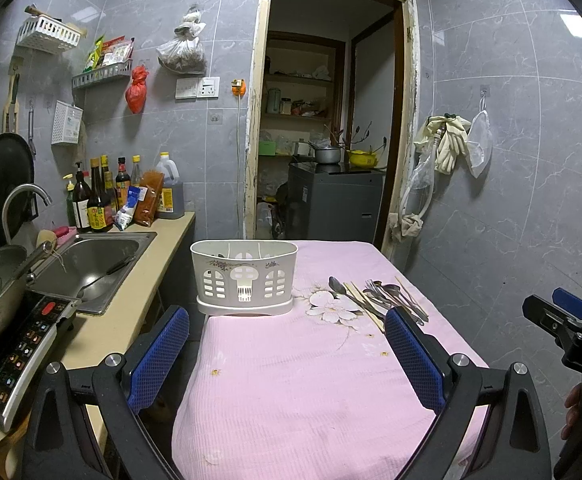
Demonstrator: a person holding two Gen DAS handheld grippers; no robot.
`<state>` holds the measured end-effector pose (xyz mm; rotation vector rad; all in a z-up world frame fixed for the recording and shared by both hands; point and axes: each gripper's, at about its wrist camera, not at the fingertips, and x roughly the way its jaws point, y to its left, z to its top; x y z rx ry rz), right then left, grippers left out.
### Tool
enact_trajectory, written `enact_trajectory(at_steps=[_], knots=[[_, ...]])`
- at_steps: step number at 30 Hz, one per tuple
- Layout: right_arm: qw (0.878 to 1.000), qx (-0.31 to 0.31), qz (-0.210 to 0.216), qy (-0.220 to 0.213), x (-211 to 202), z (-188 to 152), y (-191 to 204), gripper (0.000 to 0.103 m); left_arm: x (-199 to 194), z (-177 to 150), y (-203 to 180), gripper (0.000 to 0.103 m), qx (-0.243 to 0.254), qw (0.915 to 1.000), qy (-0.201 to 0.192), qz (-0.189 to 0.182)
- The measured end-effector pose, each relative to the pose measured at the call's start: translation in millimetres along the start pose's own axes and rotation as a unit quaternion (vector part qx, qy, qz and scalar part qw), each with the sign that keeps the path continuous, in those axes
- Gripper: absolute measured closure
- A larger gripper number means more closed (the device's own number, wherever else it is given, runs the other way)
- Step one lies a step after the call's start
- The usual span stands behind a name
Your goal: Organize utensils
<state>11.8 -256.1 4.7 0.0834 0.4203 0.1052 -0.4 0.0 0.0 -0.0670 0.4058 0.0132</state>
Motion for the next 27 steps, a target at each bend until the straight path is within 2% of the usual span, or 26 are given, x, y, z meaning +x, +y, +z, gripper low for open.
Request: enact_trajectory(at_steps=[27], knots=[[1.0,0.0,-0.001,0.001,1.5,0.9,-1.0,0.001,0.0,0.0,0.2,0.004,-0.002,1.0,0.001,-0.001]])
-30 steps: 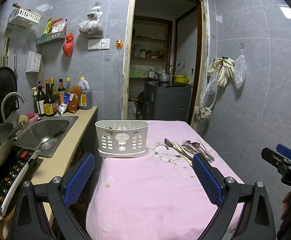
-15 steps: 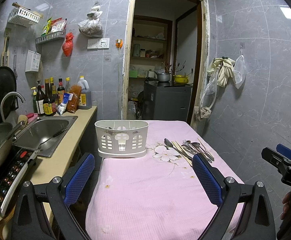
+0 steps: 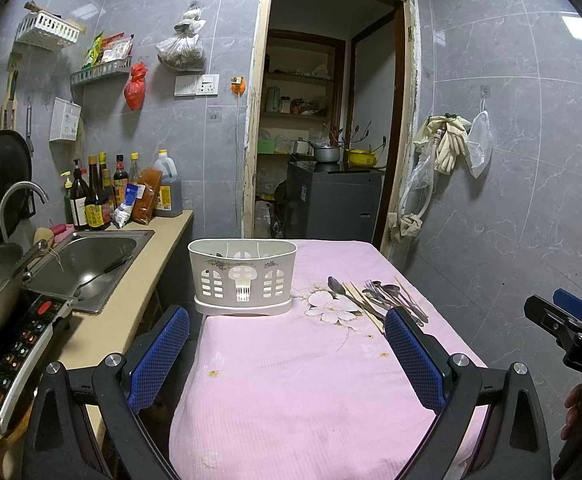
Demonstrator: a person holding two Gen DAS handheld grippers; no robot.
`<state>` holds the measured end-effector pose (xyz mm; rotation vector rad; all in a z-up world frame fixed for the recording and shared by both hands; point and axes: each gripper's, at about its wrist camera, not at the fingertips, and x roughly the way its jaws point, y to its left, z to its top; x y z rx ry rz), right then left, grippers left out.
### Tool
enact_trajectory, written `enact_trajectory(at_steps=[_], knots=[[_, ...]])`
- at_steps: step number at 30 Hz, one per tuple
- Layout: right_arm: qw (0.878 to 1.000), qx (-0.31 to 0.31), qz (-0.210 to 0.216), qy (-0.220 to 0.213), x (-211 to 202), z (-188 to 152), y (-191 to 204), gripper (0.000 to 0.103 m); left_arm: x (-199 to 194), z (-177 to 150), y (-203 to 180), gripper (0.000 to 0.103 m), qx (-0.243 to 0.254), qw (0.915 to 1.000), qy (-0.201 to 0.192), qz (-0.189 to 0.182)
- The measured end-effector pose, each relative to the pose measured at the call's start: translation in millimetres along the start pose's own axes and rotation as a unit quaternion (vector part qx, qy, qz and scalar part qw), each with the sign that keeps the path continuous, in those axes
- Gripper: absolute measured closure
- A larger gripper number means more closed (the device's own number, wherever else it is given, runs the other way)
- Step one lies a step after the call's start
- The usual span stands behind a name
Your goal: Organize utensils
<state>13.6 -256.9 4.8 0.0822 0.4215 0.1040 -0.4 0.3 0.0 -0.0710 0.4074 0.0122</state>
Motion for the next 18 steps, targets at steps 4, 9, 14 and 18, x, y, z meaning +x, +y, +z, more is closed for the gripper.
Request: enact_trajectory(at_steps=[4,9,14,18], knots=[[1.0,0.0,0.0,0.0,-2,2,0,0.001,-1,2,-4,0.004,-0.001,1.0,0.002,-0.003],[1.0,0.0,-0.001,0.0,-1,2,0,0.001,7,-3,-9,0.004,0.01,0.9993,0.022,-0.028],[1.0,0.001,-0.007,-0.002,-10,7,-13,0.001,8,-2,-11,0.004,0.011,0.9991,0.019,-0.035],[1.0,0.002,-0.014,-0.003,-14,10,-15,0.001,9,-1,-12,0.004,0.012,0.9989,0.016,-0.042]])
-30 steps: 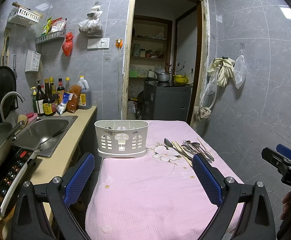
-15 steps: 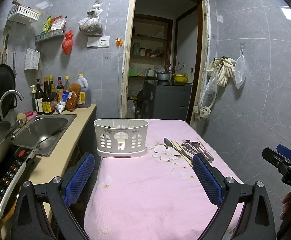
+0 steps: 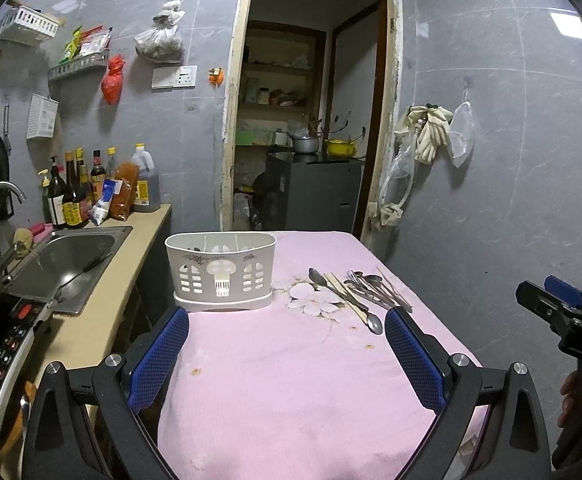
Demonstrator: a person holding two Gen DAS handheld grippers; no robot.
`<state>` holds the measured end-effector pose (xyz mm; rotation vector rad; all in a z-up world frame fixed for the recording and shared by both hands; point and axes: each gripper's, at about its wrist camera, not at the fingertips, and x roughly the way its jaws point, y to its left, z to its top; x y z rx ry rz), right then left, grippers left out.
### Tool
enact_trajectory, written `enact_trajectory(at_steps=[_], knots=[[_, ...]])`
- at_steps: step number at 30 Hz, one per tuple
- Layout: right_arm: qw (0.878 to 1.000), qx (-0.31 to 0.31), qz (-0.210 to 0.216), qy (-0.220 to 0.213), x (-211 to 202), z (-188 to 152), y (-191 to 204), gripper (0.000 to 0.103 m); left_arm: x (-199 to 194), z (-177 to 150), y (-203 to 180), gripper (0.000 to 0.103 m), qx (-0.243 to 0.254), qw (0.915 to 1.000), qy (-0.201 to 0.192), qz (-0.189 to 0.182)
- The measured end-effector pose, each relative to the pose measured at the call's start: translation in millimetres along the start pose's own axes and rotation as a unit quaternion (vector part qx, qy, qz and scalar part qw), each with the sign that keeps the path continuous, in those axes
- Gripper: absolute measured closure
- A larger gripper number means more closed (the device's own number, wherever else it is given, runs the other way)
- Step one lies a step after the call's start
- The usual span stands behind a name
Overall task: Organize utensils
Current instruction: 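Move both tools forward toward the row of utensils on the pink cloth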
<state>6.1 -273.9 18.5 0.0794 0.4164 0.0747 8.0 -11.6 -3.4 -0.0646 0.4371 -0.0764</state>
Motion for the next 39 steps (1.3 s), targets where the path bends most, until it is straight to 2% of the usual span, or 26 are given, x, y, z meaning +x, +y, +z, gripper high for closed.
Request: enact_trajectory(at_steps=[5,10,15,20,29,34,39], knots=[[1.0,-0.005,-0.012,-0.011,0,8,-5,0.001,4,4,1,0.004,0.002,1.0,-0.002,0.0],[0.999,-0.019,-0.03,-0.035,-4,21,-11,0.001,9,15,-2,0.004,-0.011,0.9997,-0.021,0.001],[0.998,-0.027,-0.032,-0.053,-2,38,-19,0.001,19,28,-10,0.004,-0.011,0.9991,-0.042,0.002],[0.997,-0.021,-0.027,-0.065,17,56,-32,0.001,37,42,-24,0.004,-0.001,0.9985,-0.055,0.008],[0.999,-0.019,-0.015,-0.047,96,87,-73,0.001,102,68,-54,0.004,0.004,0.9984,-0.053,0.02],[0.999,-0.019,-0.011,-0.03,157,102,-93,0.001,151,73,-66,0.004,-0.007,0.9988,-0.035,0.033],[1.0,-0.019,-0.013,-0.007,220,103,-111,0.001,206,72,-76,0.004,-0.018,0.9986,-0.009,0.049]])
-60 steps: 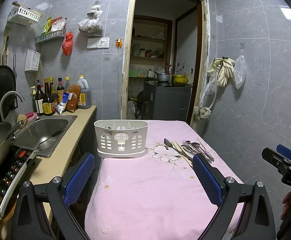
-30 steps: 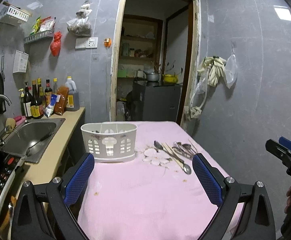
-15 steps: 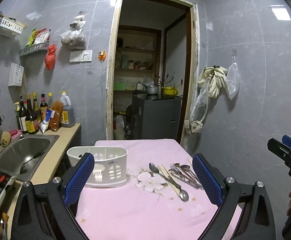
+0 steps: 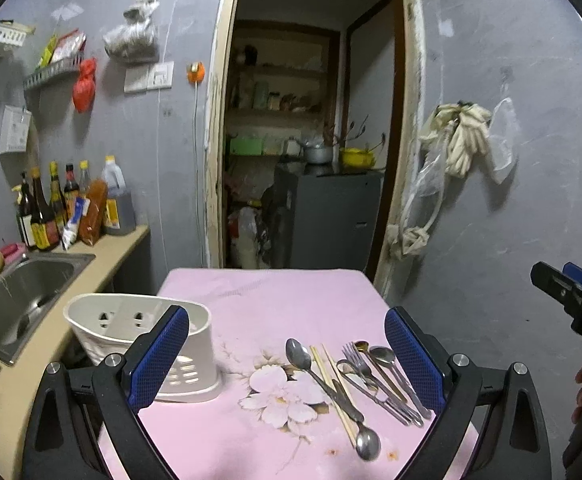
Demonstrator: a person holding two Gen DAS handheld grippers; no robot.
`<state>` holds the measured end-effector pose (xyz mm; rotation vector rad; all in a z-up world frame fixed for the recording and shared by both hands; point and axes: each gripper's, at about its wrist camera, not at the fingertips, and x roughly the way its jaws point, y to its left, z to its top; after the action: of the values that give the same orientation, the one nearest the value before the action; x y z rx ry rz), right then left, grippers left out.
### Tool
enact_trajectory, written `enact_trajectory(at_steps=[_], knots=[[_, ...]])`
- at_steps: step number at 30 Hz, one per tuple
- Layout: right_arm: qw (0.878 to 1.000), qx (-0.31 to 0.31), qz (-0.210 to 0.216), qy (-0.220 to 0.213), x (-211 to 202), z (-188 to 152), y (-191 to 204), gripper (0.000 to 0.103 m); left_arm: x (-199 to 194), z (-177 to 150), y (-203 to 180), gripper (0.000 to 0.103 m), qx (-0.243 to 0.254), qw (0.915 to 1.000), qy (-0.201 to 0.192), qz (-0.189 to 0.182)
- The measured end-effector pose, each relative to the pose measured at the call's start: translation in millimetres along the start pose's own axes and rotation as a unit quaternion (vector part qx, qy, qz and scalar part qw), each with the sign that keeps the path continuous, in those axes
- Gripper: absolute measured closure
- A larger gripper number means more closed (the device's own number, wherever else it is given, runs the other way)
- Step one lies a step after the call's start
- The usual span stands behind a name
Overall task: Organize utensils
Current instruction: 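Move both tools forward toward the row of utensils on the pink cloth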
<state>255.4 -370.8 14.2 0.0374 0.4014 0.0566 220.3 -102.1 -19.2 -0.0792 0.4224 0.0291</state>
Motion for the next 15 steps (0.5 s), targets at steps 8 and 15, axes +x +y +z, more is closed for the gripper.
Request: enact_trajectory(at_steps=[8,15], knots=[[0.997,0.011,0.022,0.07,102,-24,-17,0.001,82,-12,-14,0.004,0.005,0.9982,0.05,0.035],[0.988,0.03,0.054,0.142,174,-63,-17,0.001,146,-31,-13,0.004,0.005,0.9923,0.115,0.045]])
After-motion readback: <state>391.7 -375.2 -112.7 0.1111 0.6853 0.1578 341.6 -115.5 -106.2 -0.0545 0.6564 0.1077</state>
